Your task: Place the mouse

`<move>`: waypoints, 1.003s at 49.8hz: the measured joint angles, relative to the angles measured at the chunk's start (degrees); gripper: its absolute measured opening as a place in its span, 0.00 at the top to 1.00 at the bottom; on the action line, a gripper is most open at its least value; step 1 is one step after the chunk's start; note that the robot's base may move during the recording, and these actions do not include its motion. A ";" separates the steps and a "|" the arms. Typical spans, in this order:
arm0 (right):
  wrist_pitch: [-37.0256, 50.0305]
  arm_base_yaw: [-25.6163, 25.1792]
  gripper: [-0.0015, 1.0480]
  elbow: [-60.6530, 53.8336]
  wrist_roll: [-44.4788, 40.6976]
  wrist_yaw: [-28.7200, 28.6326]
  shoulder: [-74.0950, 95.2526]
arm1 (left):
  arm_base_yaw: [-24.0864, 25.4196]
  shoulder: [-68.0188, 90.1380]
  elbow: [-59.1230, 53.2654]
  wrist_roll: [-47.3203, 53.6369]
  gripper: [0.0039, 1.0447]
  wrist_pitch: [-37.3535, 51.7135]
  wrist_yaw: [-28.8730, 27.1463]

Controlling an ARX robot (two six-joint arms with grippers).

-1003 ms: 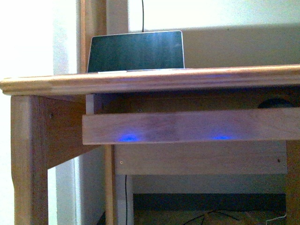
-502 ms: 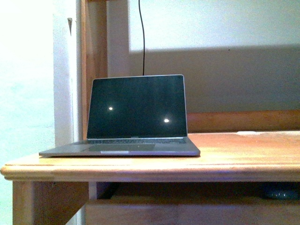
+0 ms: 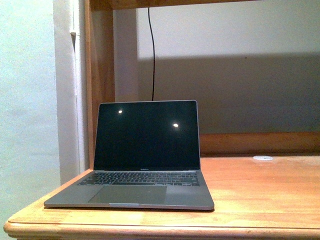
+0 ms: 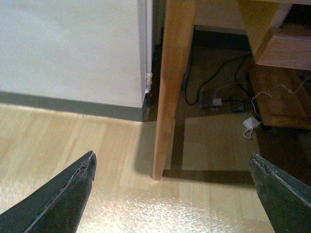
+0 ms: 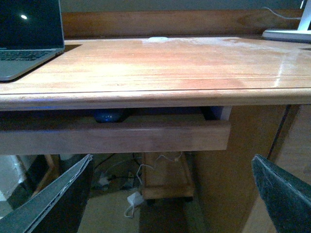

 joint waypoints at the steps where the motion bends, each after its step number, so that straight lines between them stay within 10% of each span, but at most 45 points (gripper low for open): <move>1: 0.00 0.00 0.07 0.00 0.00 0.02 0.00 | -1.01 3.69 0.98 2.78 0.07 2.84 0.17; 20: 0.00 0.00 0.07 -0.02 0.00 -0.04 0.00 | -13.62 47.93 14.43 54.18 0.07 29.00 3.98; 50: 0.00 0.00 0.07 0.00 0.00 -0.04 0.00 | -14.34 77.90 25.88 86.40 0.07 55.54 7.41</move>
